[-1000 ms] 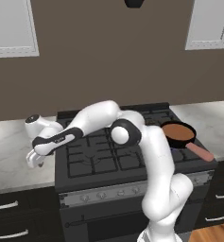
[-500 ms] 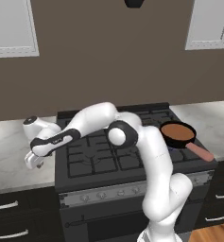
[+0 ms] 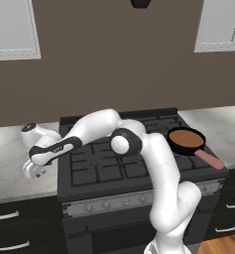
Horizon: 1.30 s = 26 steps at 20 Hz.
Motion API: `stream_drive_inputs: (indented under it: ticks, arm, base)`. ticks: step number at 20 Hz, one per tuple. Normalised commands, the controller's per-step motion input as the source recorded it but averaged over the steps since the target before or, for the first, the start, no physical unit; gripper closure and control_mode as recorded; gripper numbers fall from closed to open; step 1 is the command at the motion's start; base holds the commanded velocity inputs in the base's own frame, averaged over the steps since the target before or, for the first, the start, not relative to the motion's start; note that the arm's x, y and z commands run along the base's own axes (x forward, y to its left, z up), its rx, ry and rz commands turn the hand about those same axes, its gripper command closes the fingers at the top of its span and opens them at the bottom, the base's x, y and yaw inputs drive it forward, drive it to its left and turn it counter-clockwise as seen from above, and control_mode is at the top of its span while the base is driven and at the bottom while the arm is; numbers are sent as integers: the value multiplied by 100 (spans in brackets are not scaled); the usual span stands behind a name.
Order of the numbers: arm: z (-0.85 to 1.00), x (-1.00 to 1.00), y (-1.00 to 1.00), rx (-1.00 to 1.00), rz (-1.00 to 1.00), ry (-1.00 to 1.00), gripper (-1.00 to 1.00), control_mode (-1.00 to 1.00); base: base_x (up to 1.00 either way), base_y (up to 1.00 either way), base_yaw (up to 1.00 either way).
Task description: Pick up the sugar cube(s) and place them in the saucepan with hot chocolate.
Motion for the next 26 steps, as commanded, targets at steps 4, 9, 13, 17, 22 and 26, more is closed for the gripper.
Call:
stream_drive_inputs:
  ticks: [4, 9, 13, 17, 22, 26]
  arm:
    - [-2, 6, 10, 0, 0, 0, -100, -100]
    - [-6, 0, 4, 0, 0, 0, -100, -100]
    - [-6, -5, 0, 0, 0, 0, -100, -100]
    - [-1, 0, 0, 0, 0, 1, -100, -100]
    - [-8, 0, 0, 0, 0, 0, -100, -100]
    - [-10, 0, 1, 0, 0, 0, -100, -100]
  base:
    - [0, 0, 0]
    - [0, 0, 0]
    - [0, 0, 0]
    - [0, 0, 0]
    - [0, 0, 0]
    - [0, 0, 0]
